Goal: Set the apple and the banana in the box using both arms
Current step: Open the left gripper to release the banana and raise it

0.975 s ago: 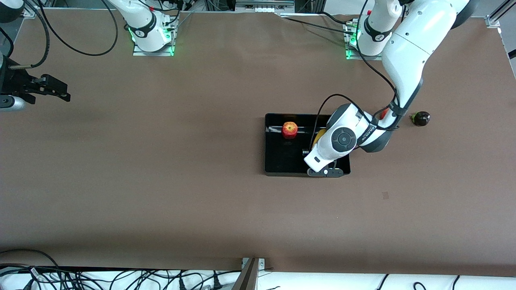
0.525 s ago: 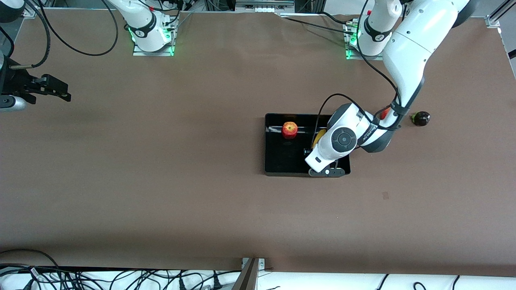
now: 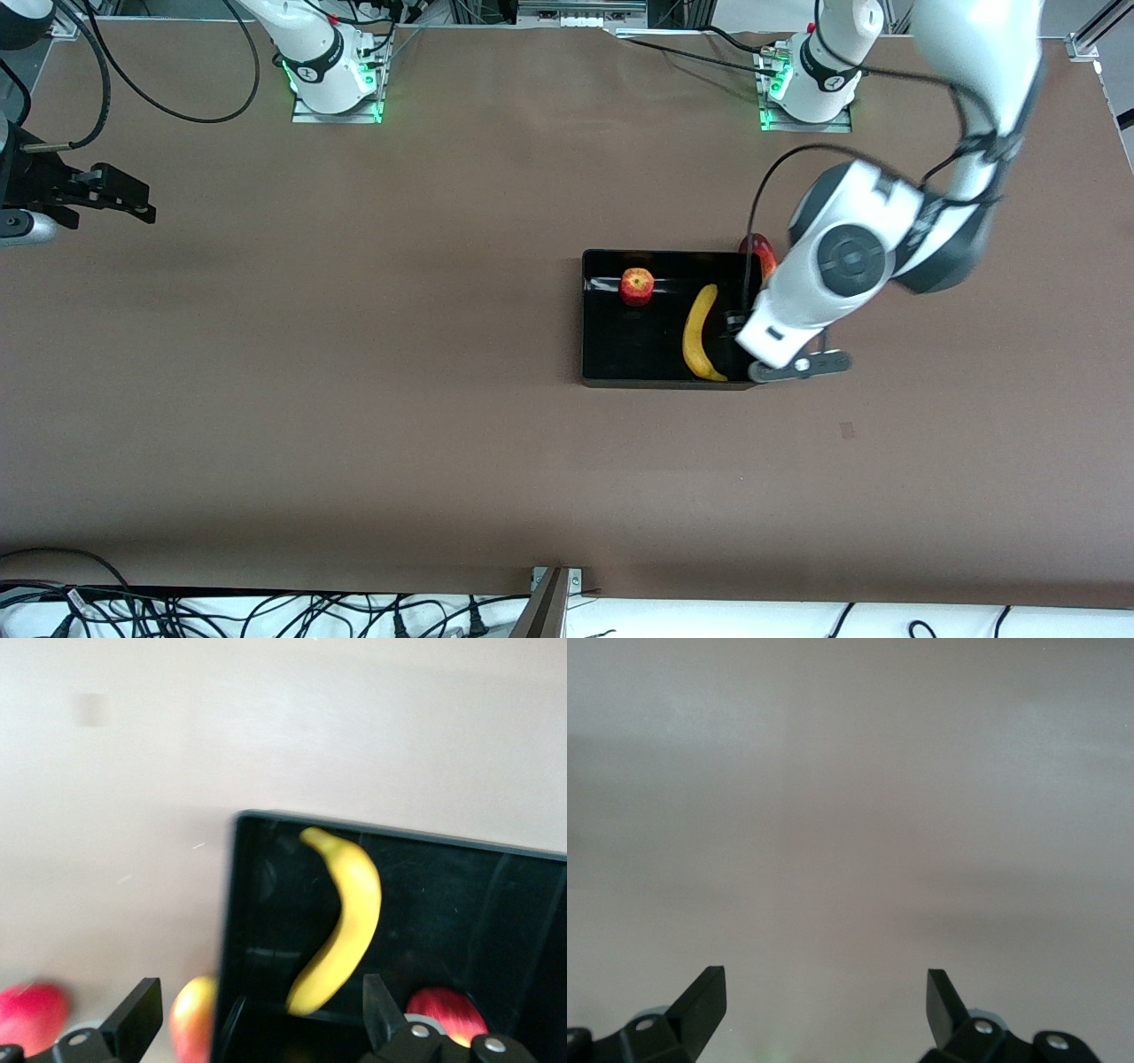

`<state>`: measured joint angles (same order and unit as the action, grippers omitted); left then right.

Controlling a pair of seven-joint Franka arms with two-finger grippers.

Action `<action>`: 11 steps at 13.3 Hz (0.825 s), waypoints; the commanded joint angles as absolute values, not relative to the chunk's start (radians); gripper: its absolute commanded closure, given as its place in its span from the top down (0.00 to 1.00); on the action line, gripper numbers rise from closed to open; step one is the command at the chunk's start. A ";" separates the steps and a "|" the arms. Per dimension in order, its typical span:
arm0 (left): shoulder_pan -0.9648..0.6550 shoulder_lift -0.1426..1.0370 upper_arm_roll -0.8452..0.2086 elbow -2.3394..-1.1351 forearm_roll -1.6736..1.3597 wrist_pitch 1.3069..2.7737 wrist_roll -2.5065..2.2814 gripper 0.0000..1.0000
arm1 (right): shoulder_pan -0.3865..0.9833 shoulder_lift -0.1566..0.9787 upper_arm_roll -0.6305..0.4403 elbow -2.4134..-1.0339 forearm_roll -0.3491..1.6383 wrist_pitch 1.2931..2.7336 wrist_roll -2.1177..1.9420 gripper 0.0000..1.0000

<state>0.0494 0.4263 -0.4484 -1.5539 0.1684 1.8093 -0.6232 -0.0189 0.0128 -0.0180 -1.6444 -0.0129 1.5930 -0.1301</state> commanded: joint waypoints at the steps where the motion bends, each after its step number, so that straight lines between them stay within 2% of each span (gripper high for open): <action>1: 0.087 0.309 -0.392 -1.447 0.086 1.607 -0.603 1.00 | -0.009 0.017 -0.025 -1.624 0.003 1.577 -0.127 1.00; 3: 0.087 0.205 -0.284 -1.443 0.013 1.560 -0.446 1.00 | -0.009 0.018 -0.026 -1.624 0.003 1.577 -0.127 1.00; 7: 0.052 0.072 -0.077 -1.448 -0.035 1.513 -0.206 1.00 | -0.008 0.017 -0.023 -1.624 0.003 1.575 -0.127 1.00; 11: 0.008 0.021 0.026 -1.460 -0.021 1.505 -0.095 1.00 | -0.008 0.017 -0.021 -1.624 0.003 1.575 -0.127 1.00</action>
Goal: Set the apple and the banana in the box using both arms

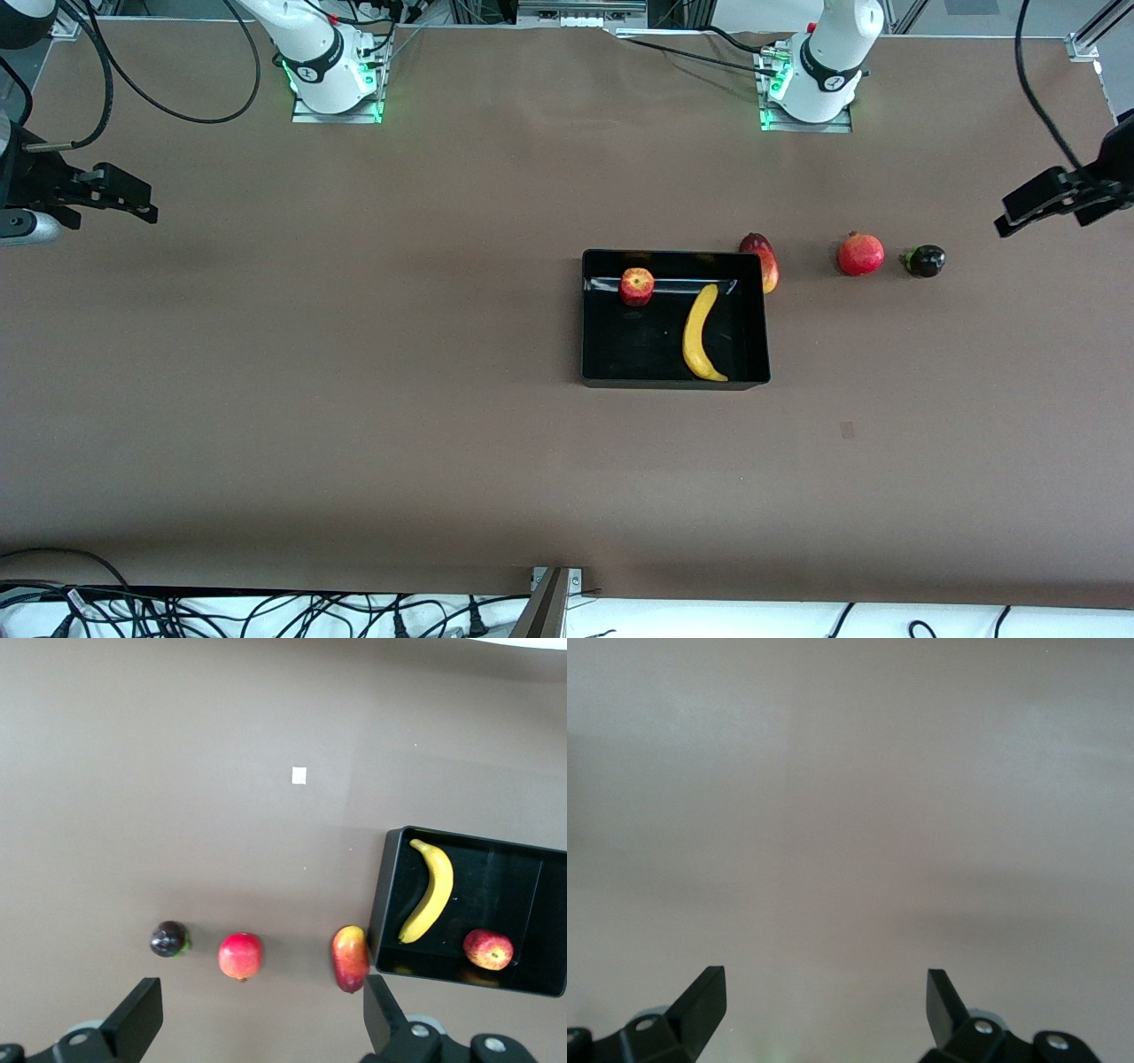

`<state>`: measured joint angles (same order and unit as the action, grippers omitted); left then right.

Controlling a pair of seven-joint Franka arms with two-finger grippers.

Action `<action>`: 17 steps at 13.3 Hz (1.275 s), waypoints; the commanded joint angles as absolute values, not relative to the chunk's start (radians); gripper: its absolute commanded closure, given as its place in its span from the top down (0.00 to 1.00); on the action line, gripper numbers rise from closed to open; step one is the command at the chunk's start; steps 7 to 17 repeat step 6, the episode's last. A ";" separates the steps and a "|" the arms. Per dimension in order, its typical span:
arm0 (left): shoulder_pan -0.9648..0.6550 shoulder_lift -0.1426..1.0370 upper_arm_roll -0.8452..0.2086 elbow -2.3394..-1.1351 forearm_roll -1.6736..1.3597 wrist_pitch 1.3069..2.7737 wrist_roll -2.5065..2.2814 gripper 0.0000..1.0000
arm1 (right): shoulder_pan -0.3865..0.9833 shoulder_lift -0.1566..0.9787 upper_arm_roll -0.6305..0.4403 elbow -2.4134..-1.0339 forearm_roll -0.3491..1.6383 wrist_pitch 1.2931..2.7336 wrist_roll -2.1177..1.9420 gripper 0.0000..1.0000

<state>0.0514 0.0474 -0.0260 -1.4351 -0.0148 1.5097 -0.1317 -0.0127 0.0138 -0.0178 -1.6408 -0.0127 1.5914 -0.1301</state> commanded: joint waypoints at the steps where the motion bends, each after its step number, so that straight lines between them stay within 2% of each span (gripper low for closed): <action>1: -0.003 0.021 0.034 -1.460 -0.020 1.506 -0.092 1.00 | -0.008 0.017 -0.023 -1.624 0.003 1.575 -0.126 1.00; 17: -0.005 0.029 0.037 -1.476 0.032 1.519 0.008 1.00 | -0.008 0.017 -0.023 -1.624 0.002 1.575 -0.133 1.00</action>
